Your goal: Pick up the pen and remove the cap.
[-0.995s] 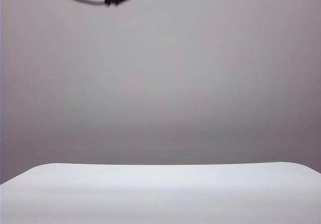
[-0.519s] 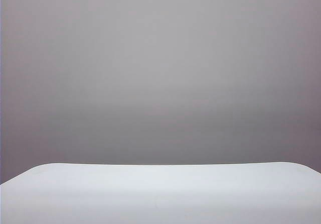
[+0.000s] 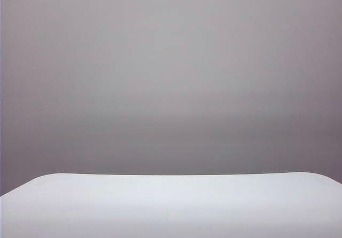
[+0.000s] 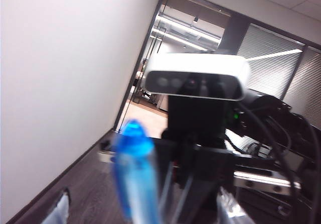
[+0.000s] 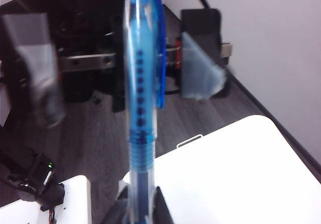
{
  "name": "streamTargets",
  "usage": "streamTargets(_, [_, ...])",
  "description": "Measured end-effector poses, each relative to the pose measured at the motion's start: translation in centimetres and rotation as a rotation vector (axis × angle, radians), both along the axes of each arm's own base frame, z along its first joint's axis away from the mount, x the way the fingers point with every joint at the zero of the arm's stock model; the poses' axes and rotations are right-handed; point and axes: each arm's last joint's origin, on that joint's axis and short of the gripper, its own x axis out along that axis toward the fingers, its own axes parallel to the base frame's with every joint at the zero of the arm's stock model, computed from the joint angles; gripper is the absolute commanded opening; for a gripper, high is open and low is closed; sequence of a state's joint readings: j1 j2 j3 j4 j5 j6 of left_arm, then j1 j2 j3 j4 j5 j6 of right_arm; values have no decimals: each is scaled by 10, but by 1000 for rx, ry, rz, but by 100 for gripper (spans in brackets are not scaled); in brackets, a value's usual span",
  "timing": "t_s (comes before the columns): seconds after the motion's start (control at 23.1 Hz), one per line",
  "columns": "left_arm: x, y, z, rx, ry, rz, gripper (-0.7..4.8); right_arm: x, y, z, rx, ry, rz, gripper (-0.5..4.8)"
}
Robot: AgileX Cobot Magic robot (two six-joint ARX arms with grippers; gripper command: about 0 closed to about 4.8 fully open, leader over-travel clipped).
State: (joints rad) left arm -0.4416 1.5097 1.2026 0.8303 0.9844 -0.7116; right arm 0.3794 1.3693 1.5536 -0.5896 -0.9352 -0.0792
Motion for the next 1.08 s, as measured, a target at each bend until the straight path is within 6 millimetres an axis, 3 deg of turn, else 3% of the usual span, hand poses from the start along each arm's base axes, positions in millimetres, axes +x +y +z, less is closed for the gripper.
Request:
streamTargets(0.22, [-1, -1, 0, -3, -2, -1, 351, -2, 4, 0, -4, 3, 11, -1])
streamTargets(0.39, [-1, -2, 0, -4, -2, -5, 160, -2, 3, -1, -8, 13, 7, -1])
streamTargets(0.48, [-1, -2, 0, -3, 0, -5, 104, -2, 3, -2, -10, 17, 9, -1])
streamTargets(0.78, [-1, -2, 0, 1, 8, -12, 19, -2, 3, -3, -15, 28, 9, -1])
streamTargets(1.08, [0, -3, -4, 15, 36, -18, 16, 1, 4, -11, -66, 41, -13, -1])
